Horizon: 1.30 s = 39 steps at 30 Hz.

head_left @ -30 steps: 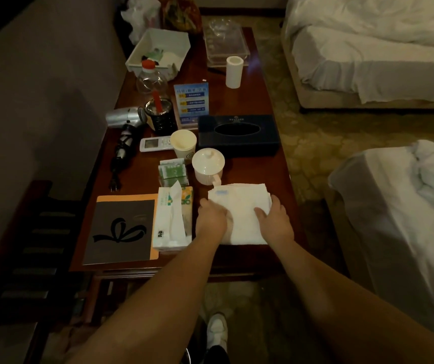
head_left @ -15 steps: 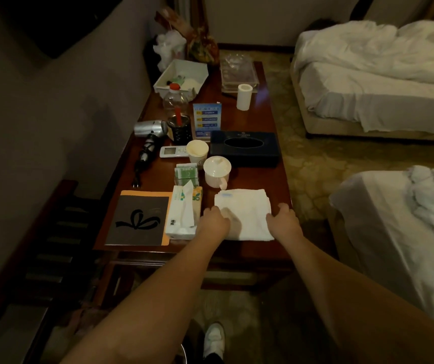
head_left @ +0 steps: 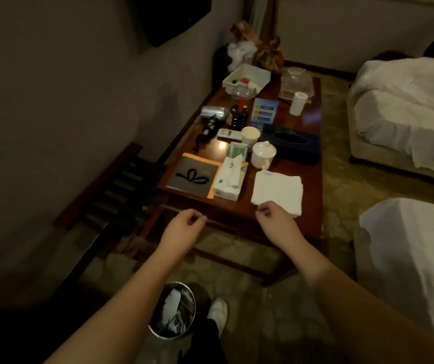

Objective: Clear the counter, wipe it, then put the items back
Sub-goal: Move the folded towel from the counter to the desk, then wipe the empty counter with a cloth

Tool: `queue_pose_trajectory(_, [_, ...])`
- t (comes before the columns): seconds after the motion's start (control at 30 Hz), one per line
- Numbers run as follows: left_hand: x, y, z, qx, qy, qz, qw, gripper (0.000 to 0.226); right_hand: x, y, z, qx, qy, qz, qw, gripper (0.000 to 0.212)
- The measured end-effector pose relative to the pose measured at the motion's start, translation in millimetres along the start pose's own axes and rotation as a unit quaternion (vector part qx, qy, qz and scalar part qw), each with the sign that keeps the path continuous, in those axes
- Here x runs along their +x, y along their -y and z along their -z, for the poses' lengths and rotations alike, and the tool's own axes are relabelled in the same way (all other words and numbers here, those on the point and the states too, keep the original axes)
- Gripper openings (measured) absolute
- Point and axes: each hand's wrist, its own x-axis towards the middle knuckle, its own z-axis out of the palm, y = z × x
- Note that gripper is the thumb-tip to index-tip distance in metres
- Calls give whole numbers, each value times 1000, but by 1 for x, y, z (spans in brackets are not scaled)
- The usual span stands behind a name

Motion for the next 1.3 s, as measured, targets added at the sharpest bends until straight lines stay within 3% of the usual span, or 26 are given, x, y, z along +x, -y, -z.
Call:
queue_pose_trajectory(0.27, [-80, 108, 58, -76, -98, 126, 984, 9, -38, 54, -122, -93, 138, 175, 970, 27])
queue_pose_trajectory(0.47, [-89, 183, 80, -117, -100, 211, 965, 14, -30, 69, -215, -156, 238, 208, 936, 29])
queue_pose_trajectory(0.8, [-1, 285, 112, -134, -27, 304, 943, 10, 35, 84, -327, -193, 309, 99, 926, 25])
queue_pose_trajectory(1.0, [90, 325, 103, -165, 13, 349, 922, 13, 90, 88, -376, -220, 343, 17, 913, 35])
queue_pose_trajectory(1.2, [169, 357, 75, -166, 51, 358, 918, 15, 134, 80, -419, -154, 320, -34, 934, 33])
queue_pose_trajectory(1.3, [192, 375, 63, -172, 53, 357, 916, 31, 150, 78, -437, -125, 317, -57, 938, 40])
